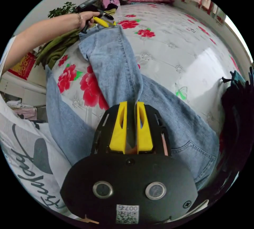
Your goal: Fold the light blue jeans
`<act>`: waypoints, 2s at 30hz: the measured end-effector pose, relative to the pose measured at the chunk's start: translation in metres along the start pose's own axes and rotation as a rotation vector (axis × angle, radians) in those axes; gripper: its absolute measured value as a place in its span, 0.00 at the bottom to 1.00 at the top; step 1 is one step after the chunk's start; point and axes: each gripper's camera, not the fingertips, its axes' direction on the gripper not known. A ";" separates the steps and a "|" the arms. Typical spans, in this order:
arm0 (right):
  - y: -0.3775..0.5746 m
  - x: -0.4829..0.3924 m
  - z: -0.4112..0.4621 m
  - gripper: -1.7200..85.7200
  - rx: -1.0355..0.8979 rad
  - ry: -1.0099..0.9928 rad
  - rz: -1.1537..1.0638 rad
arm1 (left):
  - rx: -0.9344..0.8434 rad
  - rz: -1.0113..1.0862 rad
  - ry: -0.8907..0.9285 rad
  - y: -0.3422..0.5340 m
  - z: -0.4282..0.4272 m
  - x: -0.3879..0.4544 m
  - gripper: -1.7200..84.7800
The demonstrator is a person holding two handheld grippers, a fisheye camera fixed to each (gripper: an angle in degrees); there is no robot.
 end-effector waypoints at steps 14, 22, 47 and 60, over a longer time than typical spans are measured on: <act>0.155 0.214 -0.106 0.14 0.132 0.372 0.900 | 0.688 0.291 0.646 0.131 -0.196 -0.057 0.01; 0.189 0.238 -0.066 0.15 0.070 0.185 0.962 | 0.339 -0.223 0.256 0.279 -0.152 -0.184 0.09; 0.232 0.280 -0.161 0.04 0.064 0.428 0.970 | 0.105 0.029 0.186 0.146 -0.055 -0.001 0.02; 0.208 0.167 -0.196 0.03 0.293 0.198 0.820 | -0.067 0.575 -0.114 0.192 -0.016 0.111 0.07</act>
